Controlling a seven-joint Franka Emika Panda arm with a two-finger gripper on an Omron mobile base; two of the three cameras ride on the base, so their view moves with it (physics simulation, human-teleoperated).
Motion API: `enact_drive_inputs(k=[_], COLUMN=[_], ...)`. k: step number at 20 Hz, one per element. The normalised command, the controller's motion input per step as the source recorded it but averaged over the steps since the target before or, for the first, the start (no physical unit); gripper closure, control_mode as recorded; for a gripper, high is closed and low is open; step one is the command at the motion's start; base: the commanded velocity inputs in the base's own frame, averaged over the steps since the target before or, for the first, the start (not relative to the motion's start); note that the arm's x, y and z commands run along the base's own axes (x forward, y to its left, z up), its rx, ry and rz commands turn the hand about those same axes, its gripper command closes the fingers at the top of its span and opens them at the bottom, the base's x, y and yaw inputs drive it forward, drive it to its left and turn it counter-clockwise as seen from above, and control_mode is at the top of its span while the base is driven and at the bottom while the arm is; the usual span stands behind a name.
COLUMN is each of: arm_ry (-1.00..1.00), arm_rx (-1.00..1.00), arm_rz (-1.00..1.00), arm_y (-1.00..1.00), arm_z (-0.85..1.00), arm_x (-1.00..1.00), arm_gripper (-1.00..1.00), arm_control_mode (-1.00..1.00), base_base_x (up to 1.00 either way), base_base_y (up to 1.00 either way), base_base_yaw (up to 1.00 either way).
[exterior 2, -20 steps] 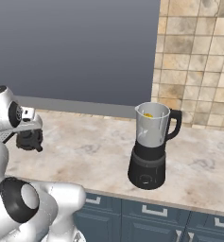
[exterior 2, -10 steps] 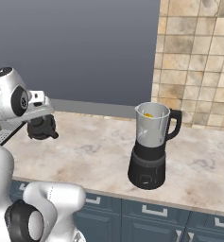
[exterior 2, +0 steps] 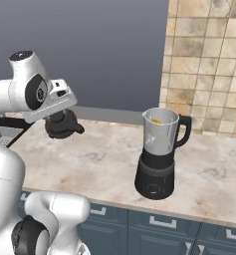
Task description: Grab the lime and lemon from the fridge, place them in the blender, close the lid, and turn on the blender to create a marinade.
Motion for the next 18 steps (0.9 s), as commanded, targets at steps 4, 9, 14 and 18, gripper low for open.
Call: enact_drive_inputs(k=[4,9,14,18], arm_ry=[0.0,0.0,0.0,0.0], arm_rx=[-0.08,-0.06,-0.04,-0.02], arm_rz=[0.12,0.09,0.07,0.0], arm_y=[-0.85,-0.88,-0.85,-0.71], arm_z=[0.6,0.55,0.48,0.58], arm_x=[-0.31,-0.36,-0.16,-0.01], arm_gripper=[1.0,1.0,1.0,1.0], arm_control_mode=[-1.0,-1.0,-1.0,-1.0], base_base_x=[0.0,0.0,0.0,0.0], base_base_y=[0.0,0.0,0.0,0.0], base_base_yaw=[0.0,0.0,0.0,0.0])
